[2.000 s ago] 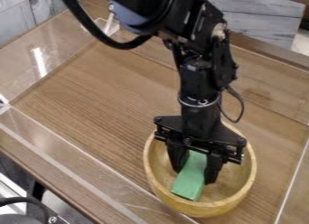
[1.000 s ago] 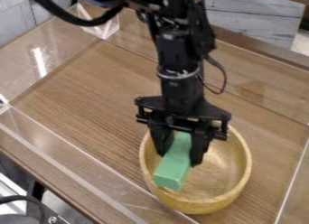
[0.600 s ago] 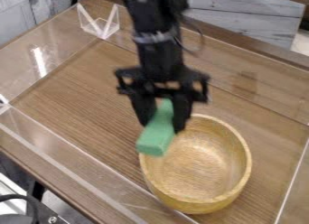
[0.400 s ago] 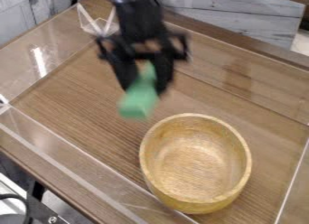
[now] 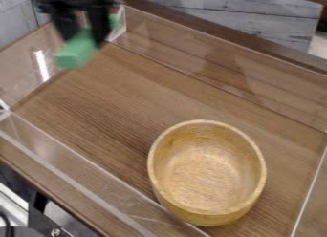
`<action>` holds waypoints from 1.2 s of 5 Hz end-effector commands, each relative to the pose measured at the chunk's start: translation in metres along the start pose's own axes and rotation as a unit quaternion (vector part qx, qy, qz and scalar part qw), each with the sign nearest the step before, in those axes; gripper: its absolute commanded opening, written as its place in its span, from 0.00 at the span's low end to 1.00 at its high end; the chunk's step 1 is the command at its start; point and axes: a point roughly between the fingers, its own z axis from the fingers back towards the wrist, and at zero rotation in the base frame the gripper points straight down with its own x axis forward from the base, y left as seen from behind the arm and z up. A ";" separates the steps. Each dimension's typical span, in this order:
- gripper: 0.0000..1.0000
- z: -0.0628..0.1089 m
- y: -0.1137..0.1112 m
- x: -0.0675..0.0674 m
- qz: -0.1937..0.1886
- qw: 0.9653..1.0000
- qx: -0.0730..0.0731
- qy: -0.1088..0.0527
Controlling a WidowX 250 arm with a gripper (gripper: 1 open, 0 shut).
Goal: Remove the green block from inside the brown bowl and put it on the table
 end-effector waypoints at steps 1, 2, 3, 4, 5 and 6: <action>0.00 -0.010 -0.006 0.001 -0.046 0.999 0.013 -0.024; 0.00 -0.034 -0.027 -0.004 -0.073 0.997 0.016 -0.016; 0.00 -0.058 -0.046 -0.010 -0.104 0.994 0.023 -0.010; 0.00 -0.077 -0.057 -0.013 -0.126 0.992 0.027 -0.007; 0.00 -0.088 -0.058 -0.012 -0.132 0.991 0.028 -0.008; 0.00 -0.095 -0.057 -0.011 -0.133 0.991 0.026 -0.012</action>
